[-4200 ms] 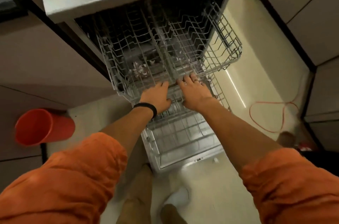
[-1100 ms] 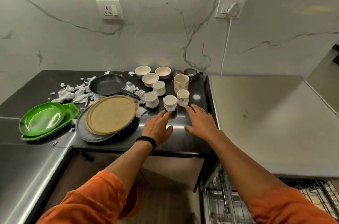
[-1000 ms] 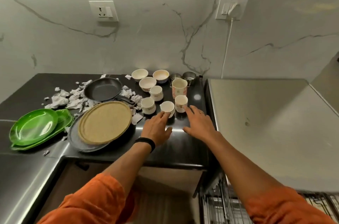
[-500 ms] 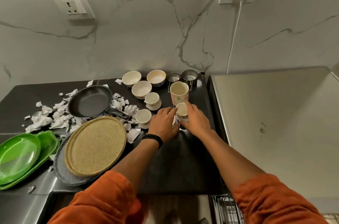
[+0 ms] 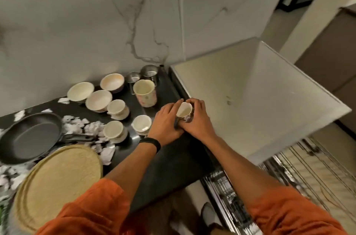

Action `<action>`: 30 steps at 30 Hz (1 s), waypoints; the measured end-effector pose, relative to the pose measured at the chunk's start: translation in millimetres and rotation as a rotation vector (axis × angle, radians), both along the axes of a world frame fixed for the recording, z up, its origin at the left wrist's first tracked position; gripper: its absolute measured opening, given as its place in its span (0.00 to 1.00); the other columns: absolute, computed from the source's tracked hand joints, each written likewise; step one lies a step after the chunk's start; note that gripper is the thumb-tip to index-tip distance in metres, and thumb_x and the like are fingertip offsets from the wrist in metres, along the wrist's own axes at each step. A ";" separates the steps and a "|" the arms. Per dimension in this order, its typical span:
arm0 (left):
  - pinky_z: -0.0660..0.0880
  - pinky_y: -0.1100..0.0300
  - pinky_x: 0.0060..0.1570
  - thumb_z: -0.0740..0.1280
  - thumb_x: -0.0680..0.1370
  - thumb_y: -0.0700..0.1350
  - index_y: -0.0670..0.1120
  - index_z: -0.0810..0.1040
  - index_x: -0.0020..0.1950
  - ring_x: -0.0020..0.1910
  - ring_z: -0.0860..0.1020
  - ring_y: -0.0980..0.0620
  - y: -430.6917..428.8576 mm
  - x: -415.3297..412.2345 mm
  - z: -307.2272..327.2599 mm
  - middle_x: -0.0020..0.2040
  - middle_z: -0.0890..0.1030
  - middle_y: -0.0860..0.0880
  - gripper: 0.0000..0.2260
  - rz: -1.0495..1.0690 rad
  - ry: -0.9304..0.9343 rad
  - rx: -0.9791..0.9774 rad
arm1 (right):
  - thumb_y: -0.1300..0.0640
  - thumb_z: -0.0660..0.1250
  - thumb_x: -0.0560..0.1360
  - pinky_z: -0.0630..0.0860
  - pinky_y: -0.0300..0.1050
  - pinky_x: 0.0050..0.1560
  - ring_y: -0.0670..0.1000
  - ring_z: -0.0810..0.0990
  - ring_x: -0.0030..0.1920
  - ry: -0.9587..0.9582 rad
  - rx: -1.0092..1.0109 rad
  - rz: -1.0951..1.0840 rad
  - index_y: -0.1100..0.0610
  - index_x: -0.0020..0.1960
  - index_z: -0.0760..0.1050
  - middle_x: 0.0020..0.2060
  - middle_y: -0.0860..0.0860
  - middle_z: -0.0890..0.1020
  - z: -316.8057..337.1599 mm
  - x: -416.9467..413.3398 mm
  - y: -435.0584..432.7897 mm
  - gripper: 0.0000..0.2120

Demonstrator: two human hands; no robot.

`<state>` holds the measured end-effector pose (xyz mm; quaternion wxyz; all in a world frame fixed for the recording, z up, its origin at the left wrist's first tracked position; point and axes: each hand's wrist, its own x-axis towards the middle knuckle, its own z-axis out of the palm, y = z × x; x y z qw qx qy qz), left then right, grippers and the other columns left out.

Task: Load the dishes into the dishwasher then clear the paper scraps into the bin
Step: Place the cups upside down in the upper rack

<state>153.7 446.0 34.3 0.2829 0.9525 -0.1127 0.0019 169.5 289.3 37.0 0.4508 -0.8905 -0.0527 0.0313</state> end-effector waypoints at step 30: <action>0.72 0.48 0.58 0.70 0.74 0.59 0.53 0.69 0.73 0.61 0.68 0.48 -412.5 -190.8 -112.4 0.63 0.78 0.51 0.29 -0.372 0.294 -0.052 | 0.45 0.63 0.80 0.82 0.55 0.54 0.54 0.83 0.50 0.558 0.228 -0.193 0.49 0.64 0.71 0.53 0.53 0.81 -103.1 -242.1 -444.0 0.14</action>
